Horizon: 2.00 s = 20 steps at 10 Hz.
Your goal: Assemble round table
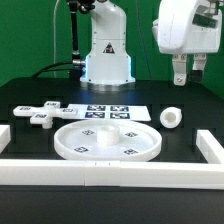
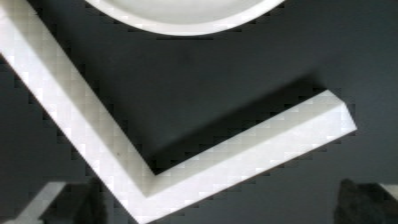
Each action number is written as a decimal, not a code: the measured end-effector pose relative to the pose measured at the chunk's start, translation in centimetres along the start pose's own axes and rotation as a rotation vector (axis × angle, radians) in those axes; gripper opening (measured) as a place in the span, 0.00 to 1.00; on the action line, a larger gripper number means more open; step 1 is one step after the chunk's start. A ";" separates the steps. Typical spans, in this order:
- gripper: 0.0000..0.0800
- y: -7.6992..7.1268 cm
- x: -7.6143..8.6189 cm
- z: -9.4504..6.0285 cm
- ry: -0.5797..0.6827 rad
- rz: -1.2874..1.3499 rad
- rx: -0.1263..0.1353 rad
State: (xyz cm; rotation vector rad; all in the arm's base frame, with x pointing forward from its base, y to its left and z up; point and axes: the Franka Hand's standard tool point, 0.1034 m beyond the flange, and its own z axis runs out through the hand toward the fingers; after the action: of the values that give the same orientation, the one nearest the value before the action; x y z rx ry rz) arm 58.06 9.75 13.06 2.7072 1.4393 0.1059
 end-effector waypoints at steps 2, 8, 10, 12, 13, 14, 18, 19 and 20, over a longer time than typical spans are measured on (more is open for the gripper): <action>0.81 0.0 0.0 0.0 0.000 0.000 0.000; 0.81 0.3 -6.0 2.4 -0.008 -0.152 0.012; 0.81 0.9 -9.2 3.8 -0.024 -0.178 0.037; 0.81 1.0 -10.1 4.6 -0.027 -0.175 0.046; 0.81 1.0 -10.0 4.6 -0.026 -0.177 0.046; 0.81 1.0 -10.1 4.7 -0.027 -0.176 0.048; 0.81 1.0 -12.8 8.3 -0.036 -0.234 0.083; 0.81 0.9 -13.1 9.0 -0.039 -0.235 0.093; 0.81 0.9 -13.5 9.5 -0.041 -0.239 0.101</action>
Offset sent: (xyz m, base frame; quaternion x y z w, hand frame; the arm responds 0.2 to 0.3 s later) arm 0.0000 0.0000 0.0000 0.0000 0.0000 0.0000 1.0000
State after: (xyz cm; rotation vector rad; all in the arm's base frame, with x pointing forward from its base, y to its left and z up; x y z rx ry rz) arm 52.17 -2.26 3.33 2.5696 1.7867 -0.0362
